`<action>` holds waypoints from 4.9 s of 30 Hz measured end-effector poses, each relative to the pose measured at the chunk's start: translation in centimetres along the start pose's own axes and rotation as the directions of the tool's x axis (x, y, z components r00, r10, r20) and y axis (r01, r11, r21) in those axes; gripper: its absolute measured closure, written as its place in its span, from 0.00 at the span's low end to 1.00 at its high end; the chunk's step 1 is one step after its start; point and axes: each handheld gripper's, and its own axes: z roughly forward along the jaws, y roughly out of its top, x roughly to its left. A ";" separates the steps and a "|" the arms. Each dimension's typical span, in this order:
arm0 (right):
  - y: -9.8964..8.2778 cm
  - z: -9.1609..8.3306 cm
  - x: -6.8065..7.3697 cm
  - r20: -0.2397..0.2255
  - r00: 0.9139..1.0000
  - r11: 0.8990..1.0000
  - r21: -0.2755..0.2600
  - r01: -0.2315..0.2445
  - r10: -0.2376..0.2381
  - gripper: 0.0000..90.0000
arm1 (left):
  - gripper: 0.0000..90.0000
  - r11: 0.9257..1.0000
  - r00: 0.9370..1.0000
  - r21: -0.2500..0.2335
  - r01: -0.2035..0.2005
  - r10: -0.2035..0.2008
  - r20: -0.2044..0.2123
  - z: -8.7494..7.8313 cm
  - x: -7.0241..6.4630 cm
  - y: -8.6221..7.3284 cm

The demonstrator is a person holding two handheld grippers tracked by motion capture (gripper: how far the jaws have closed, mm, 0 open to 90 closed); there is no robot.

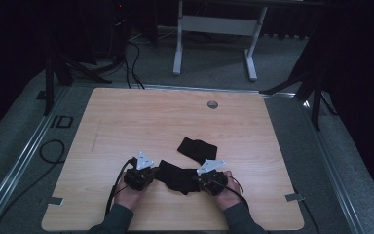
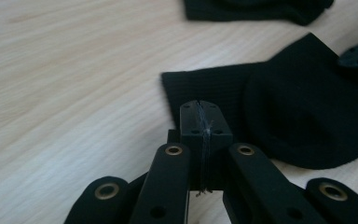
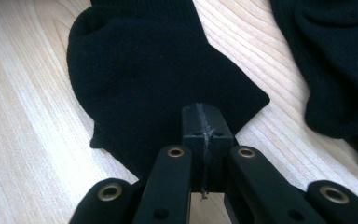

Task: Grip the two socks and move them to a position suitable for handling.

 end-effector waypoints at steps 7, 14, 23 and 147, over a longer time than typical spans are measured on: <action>0.1 0.0 0.0 -0.003 1.000 1.000 0.005 -0.002 0.002 1.00 | 1.00 0.999 0.999 0.034 -0.032 0.032 -0.006 1.0 -0.8 -0.2; -0.1 -0.3 -0.5 0.004 1.000 1.000 0.013 -0.022 0.022 1.00 | 1.00 0.999 1.000 0.039 -0.013 0.013 0.001 1.0 -0.7 -0.3; 1.1 -0.6 1.2 0.015 1.000 1.000 0.002 0.019 -0.019 0.96 | 1.00 0.999 1.000 0.036 0.001 -0.001 0.005 1.0 -0.6 -0.3; 10.2 6.3 -6.7 0.134 0.937 0.928 0.152 -0.340 0.322 0.92 | 0.97 0.998 0.999 0.042 -0.037 0.035 0.031 1.0 -0.1 -0.2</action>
